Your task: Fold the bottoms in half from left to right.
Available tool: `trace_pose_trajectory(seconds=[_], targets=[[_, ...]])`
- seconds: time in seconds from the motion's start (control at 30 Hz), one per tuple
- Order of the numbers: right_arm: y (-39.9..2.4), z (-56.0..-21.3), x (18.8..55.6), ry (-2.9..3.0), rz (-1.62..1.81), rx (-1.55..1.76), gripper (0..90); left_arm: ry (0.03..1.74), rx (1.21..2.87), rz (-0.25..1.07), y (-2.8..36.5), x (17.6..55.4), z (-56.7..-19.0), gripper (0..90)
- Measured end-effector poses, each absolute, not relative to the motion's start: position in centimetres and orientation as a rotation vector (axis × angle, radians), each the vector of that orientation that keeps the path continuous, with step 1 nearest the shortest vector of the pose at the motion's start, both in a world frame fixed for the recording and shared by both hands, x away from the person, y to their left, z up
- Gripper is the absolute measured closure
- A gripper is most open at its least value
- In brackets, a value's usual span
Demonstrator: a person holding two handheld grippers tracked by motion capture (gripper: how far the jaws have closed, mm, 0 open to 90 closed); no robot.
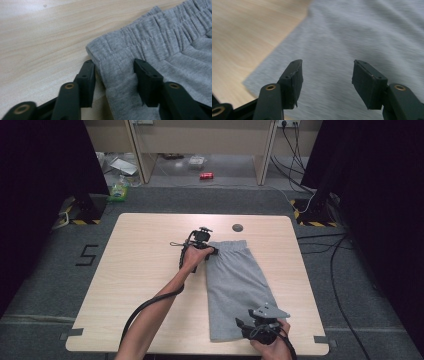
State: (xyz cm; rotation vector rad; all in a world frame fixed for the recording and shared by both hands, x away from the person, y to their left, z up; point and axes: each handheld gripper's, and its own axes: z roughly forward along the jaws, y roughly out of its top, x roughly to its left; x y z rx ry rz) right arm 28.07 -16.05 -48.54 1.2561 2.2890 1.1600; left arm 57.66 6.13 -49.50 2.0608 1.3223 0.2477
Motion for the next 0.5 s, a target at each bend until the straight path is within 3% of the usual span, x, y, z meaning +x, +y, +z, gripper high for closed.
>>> trace_pose_trajectory(seconds=[0.17,0.5], targets=[[-12.9,-48.9,27.5,2.354,1.192,1.179,41.3,1.295,2.077,0.31,5.6,57.7,-49.5,63.1],[-7.5,-50.5,27.0,2.513,1.147,1.036,43.0,1.283,2.086,0.296,5.8,58.1,-49.4,63.2]])
